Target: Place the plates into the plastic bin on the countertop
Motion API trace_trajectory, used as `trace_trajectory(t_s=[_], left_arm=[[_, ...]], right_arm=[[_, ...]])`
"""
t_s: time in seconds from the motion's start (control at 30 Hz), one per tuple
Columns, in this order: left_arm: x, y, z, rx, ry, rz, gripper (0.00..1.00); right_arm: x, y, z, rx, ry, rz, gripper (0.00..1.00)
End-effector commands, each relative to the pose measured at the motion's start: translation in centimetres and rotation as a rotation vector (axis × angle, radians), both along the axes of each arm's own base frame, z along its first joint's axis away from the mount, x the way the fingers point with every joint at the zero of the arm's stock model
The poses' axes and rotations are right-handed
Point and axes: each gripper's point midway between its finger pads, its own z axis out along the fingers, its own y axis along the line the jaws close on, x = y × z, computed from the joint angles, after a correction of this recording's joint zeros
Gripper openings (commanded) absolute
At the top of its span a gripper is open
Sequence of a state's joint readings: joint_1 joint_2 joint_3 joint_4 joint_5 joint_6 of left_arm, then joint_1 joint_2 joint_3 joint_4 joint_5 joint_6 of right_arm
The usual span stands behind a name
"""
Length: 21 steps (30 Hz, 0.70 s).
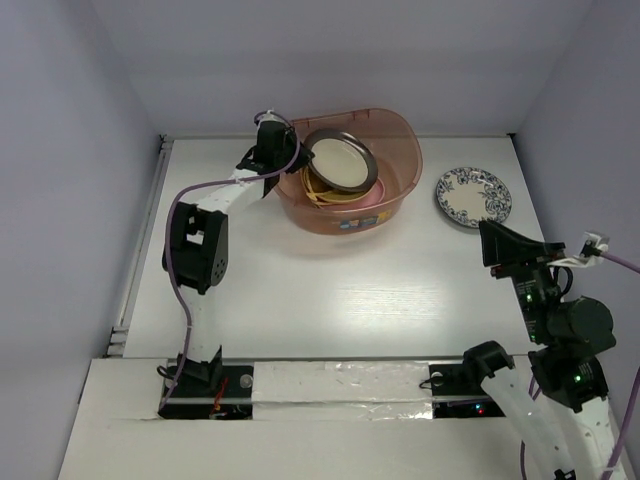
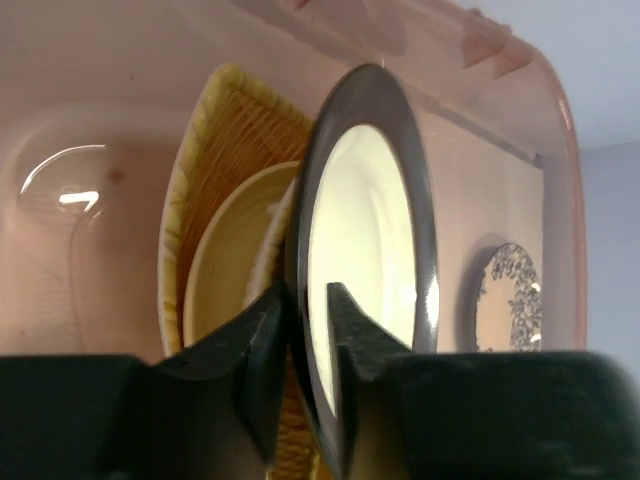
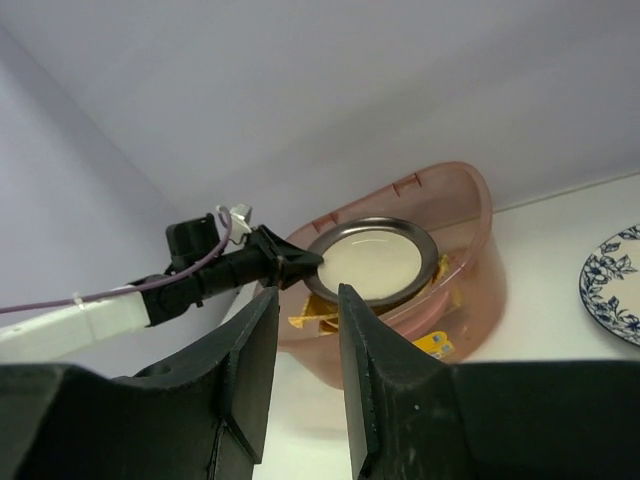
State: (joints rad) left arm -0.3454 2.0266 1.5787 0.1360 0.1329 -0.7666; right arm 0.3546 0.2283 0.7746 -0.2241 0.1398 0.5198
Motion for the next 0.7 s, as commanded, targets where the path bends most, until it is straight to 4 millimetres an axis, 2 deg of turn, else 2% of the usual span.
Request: trace_trajectory(t_s=[0.0, 0.03, 0.1, 0.13, 0.17, 0.23, 0.27, 0.33, 0.37, 0.4, 0.43, 0.47, 0.5, 0.53, 0.57, 0.6, 0.63, 0.67], left_arm=[[0.5, 0.2, 9.3, -0.051, -0.235, 0.031, 0.19], [0.2, 0.6, 8.5, -0.035, -0.221, 0.042, 0.29], [-0.1, 1.5, 9.1, -0.015, -0.243, 0.077, 0.37], [-0.5, 2.0, 8.4, 0.006, -0.237, 0.087, 0.41], [-0.7, 2.6, 9.5, 0.010, -0.265, 0.112, 0.50], [-1.1, 2.8, 9.4, 0.032, -0.272, 0.126, 0.57], [-1.4, 3.3, 10.4, 0.049, -0.298, 0.140, 0.61], [-2.4, 2.8, 11.1, 0.071, -0.319, 0.137, 0.67], [-3.2, 3.3, 13.3, 0.083, -0.379, 0.155, 0.68], [-3.8, 3.2, 14.4, 0.086, -0.411, 0.160, 0.68], [-5.1, 2.6, 14.3, 0.099, -0.421, 0.154, 0.70], [-6.5, 3.3, 17.7, 0.078, -0.501, 0.195, 0.71], [-7.5, 3.4, 18.8, 0.090, -0.539, 0.199, 0.71], [-9.3, 2.5, 18.1, 0.098, -0.542, 0.180, 0.70], [-11.2, 3.6, 20.6, 0.077, -0.593, 0.228, 0.69], [-12.4, 3.6, 20.7, 0.069, -0.604, 0.228, 0.69], [-13.8, 3.5, 17.8, 0.088, -0.570, 0.210, 0.67], [-16.3, 3.1, 19.3, 0.028, -0.616, 0.193, 0.59]], right_arm=[[1.4, 0.0, -1.1, -0.018, 0.032, -0.027, 0.36], [1.7, -0.1, -1.3, -0.013, 0.041, -0.036, 0.34], [2.7, 0.1, -2.4, -0.016, 0.076, -0.048, 0.32], [3.0, 0.1, -2.8, -0.010, 0.090, -0.053, 0.31], [3.3, 0.0, -3.2, -0.008, 0.104, -0.062, 0.31], [4.1, 0.3, -4.1, -0.007, 0.131, -0.063, 0.31], [4.5, 0.3, -4.5, -0.007, 0.143, -0.070, 0.31], [5.4, 0.4, -5.7, -0.014, 0.183, -0.081, 0.30], [5.8, 0.1, -6.1, -0.012, 0.199, -0.105, 0.29], [6.3, 0.1, -6.6, -0.016, 0.215, -0.116, 0.27], [7.0, 0.2, -7.5, -0.030, 0.248, -0.126, 0.23], [7.4, 0.1, -8.0, -0.036, 0.268, -0.142, 0.22], [7.8, 0.2, -8.4, -0.044, 0.283, -0.145, 0.20], [8.2, 0.3, -8.7, -0.054, 0.300, -0.144, 0.18], [8.7, 0.7, -9.0, -0.066, 0.325, -0.137, 0.17], [9.0, 0.8, -9.1, -0.071, 0.335, -0.136, 0.15], [9.2, 0.9, -9.3, -0.081, 0.342, -0.137, 0.11], [9.8, 0.9, -9.5, -0.088, 0.354, -0.144, 0.10]])
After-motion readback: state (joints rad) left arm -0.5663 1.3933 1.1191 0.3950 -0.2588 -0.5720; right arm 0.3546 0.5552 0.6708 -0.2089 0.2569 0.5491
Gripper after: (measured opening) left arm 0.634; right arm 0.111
